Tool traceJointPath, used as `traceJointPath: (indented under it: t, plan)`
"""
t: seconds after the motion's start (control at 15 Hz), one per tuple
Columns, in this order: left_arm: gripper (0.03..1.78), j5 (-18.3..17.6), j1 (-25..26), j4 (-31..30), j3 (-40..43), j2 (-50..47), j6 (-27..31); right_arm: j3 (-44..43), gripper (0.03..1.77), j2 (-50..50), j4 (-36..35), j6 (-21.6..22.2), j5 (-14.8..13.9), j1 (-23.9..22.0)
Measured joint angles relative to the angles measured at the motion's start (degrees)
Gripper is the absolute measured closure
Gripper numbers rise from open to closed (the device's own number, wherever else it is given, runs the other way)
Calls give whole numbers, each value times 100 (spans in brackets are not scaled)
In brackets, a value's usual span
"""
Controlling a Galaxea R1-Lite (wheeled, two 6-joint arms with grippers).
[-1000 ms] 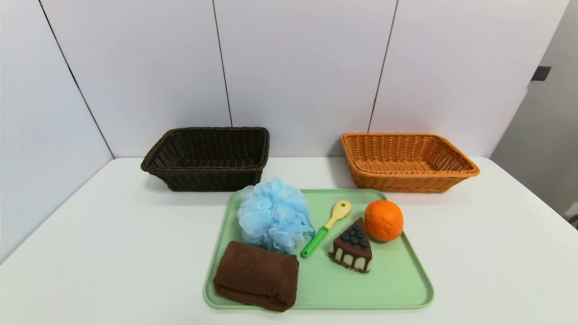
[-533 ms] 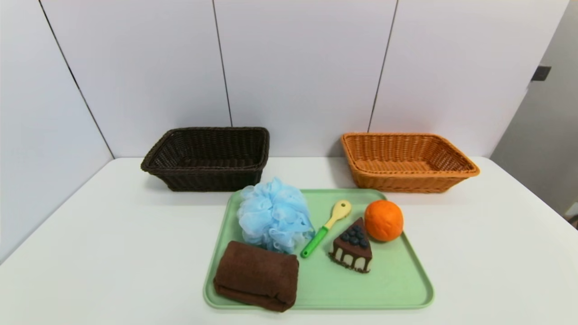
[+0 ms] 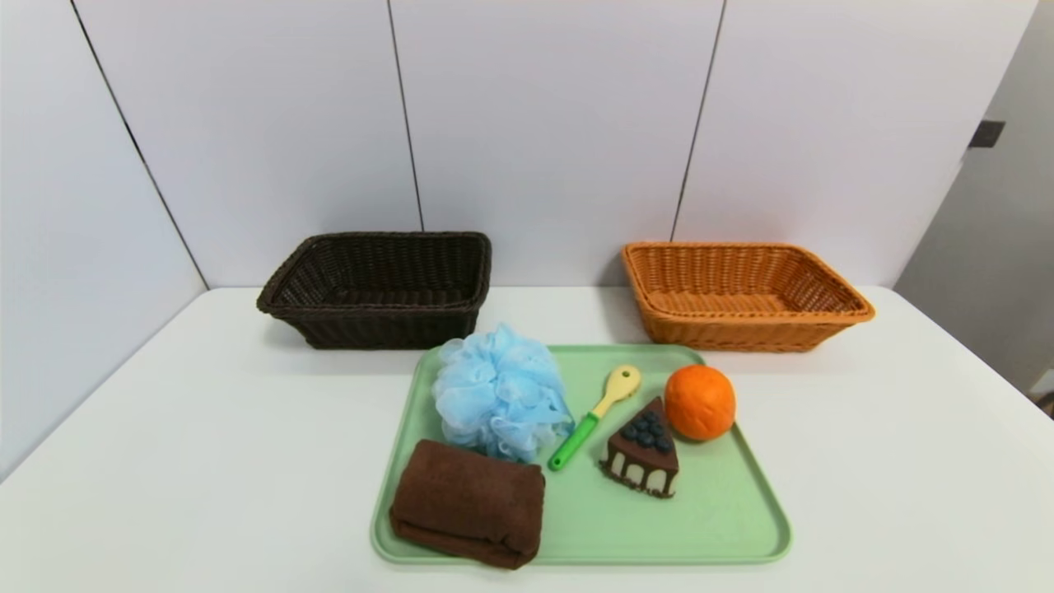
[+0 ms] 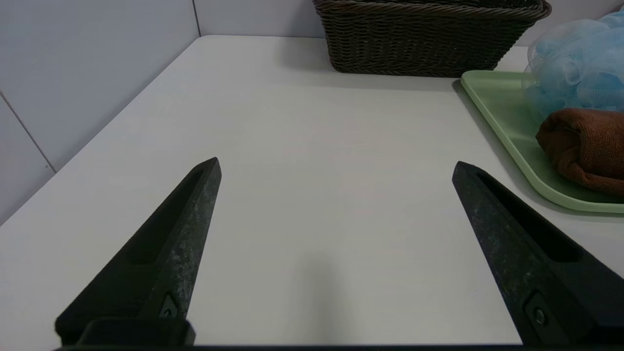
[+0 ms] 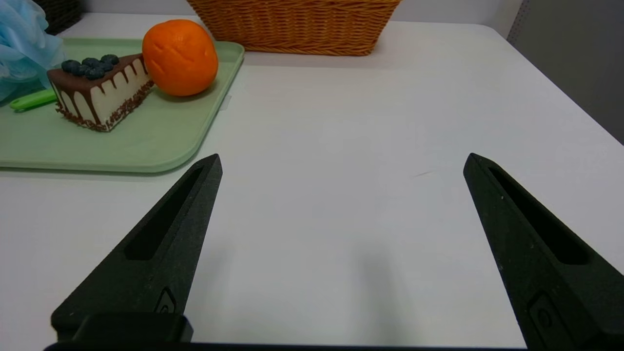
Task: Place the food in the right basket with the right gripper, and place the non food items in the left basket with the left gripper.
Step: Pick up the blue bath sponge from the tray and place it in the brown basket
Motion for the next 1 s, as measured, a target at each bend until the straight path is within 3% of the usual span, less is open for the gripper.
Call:
traceJointPath:
  t: [0.33,0.67,1.0]
  plan:
    - [12,-67,0,368,-289,0,340,-569,9,0,157,26,67,-4]
    - [12,-529,-6,2408,-1832,247,296,-2044,9,279,1690,22,382,-2]
    - [12,-584,-1,2595,-2855,1819,206,-3142,9,1652,2052,2,417,-4]
